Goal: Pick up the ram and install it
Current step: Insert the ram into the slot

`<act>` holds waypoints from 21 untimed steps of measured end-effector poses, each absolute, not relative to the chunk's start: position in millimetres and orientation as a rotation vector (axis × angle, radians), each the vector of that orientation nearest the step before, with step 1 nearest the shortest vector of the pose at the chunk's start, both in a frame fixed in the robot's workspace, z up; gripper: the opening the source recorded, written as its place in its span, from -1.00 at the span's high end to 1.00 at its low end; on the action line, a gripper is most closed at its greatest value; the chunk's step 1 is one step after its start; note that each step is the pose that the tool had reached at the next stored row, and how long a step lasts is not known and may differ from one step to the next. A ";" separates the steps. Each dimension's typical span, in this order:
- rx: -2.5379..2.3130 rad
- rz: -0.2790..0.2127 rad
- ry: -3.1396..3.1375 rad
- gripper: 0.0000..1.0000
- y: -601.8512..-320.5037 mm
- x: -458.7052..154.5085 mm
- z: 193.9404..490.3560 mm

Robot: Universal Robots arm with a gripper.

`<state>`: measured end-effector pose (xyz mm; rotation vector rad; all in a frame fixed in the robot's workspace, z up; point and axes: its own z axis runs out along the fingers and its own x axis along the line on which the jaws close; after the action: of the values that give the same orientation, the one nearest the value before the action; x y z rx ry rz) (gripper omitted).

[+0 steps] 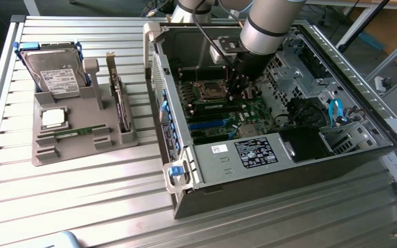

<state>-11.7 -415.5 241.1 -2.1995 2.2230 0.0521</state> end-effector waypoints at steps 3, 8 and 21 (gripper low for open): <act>-2.199 0.052 2.222 0.76 -415.5 -11.8 240.3; -2.199 0.051 2.223 0.76 -415.6 -11.8 239.8; -2.199 0.051 2.222 0.76 -415.5 -10.7 239.2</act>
<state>-10.7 -415.5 239.2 -2.1991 2.2224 0.0505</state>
